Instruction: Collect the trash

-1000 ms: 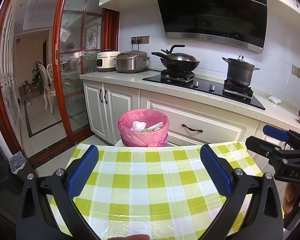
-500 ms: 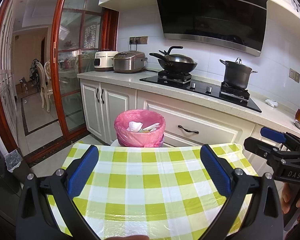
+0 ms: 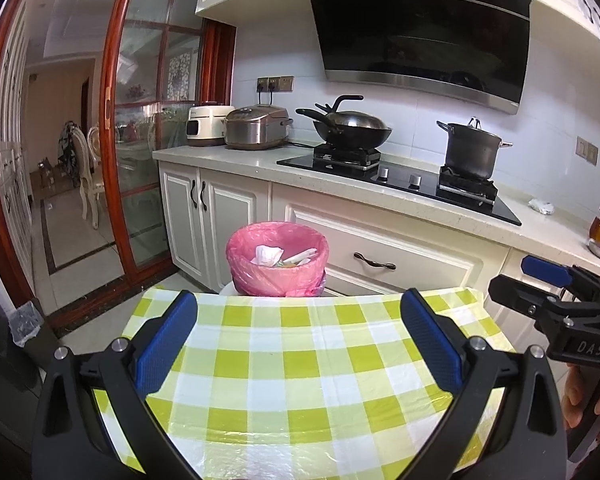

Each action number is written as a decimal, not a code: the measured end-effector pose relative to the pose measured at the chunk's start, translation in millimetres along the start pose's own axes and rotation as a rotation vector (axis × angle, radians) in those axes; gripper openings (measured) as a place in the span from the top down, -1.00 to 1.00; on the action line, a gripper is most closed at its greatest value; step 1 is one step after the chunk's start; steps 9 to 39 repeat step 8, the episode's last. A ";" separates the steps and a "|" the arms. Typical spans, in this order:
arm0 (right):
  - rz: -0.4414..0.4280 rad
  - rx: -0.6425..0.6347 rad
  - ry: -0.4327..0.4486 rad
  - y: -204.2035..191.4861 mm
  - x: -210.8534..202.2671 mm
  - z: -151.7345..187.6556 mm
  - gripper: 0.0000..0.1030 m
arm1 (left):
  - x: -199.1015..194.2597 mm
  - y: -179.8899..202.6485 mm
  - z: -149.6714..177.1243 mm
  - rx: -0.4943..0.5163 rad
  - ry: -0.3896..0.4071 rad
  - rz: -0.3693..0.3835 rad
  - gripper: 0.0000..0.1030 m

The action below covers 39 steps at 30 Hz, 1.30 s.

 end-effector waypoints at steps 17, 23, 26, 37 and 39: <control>0.000 0.004 0.003 0.0 -2.4 4.6 -0.66 | 0.4 -3.3 -0.2 -0.019 -0.014 0.013 -0.91; 0.000 0.004 0.003 0.0 -2.4 4.6 -0.66 | 0.4 -3.3 -0.2 -0.019 -0.014 0.013 -0.91; 0.000 0.004 0.003 0.0 -2.4 4.6 -0.66 | 0.4 -3.3 -0.2 -0.019 -0.014 0.013 -0.91; 0.000 0.004 0.003 0.0 -2.4 4.6 -0.66 | 0.4 -3.3 -0.2 -0.019 -0.014 0.013 -0.91; 0.000 0.004 0.003 0.0 -2.4 4.6 -0.66 | 0.4 -3.3 -0.2 -0.019 -0.014 0.013 -0.91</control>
Point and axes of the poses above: each gripper's, at about its wrist camera, not at the fingertips, and x roughly the way its jaws point, y to its right, z to its underside, the point moved 3 cm from there along x, roughly the way its jaws point, and after that the axes turned 4 degrees about -y, right-handed, at the moved point
